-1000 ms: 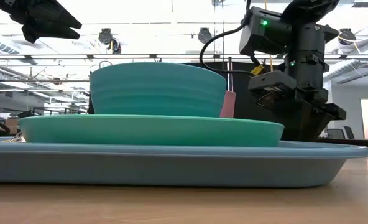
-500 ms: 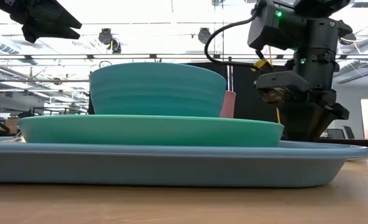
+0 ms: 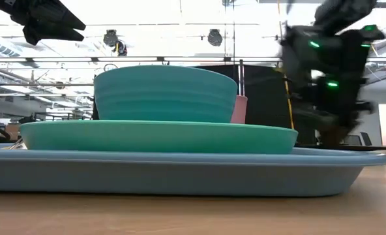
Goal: Set up tray
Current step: Put the yellow table knife on the yellow napkin to the right of the orange spoon
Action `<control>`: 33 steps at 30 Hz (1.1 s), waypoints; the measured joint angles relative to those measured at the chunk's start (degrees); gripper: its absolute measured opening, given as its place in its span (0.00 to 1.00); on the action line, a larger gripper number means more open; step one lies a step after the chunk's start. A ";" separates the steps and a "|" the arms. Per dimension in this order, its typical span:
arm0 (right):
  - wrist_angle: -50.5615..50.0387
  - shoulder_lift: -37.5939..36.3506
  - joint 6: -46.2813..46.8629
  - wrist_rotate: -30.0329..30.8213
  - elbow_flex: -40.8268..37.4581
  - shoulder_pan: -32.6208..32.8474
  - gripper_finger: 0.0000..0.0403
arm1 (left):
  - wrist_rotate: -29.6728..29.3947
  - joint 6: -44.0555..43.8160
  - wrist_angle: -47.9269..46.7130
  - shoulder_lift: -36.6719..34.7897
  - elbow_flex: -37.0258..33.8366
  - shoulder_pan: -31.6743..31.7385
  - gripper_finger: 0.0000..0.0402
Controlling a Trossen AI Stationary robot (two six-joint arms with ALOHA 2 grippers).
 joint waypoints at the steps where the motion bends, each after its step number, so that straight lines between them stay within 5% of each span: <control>1: -3.08 -1.07 1.85 0.27 0.00 0.04 0.08 | 0.00 0.00 0.03 -0.01 0.00 -0.01 0.48; 4: -10.42 -4.77 5.63 1.27 -0.58 0.94 0.08 | -0.02 -0.07 0.12 0.00 0.00 -0.01 0.48; 10: -6.20 -14.32 7.58 11.37 -0.24 3.90 0.08 | 0.02 -2.55 0.24 -0.02 0.00 0.35 0.48; 15: 5.42 -21.36 0.29 21.40 0.01 6.57 0.08 | 1.54 -4.32 0.03 0.29 0.00 1.53 0.48; 19: 22.45 -23.42 -14.13 25.98 0.07 7.06 0.08 | 0.01 -7.65 0.97 1.19 0.00 3.92 0.48; 26: 56.82 -19.09 -43.44 19.93 0.13 2.38 0.08 | 4.54 3.66 19.45 6.29 -0.03 12.15 0.48; 33: 64.28 -11.65 -49.52 16.37 0.15 -2.03 0.08 | 14.55 14.81 43.66 15.27 0.00 21.58 0.48</control>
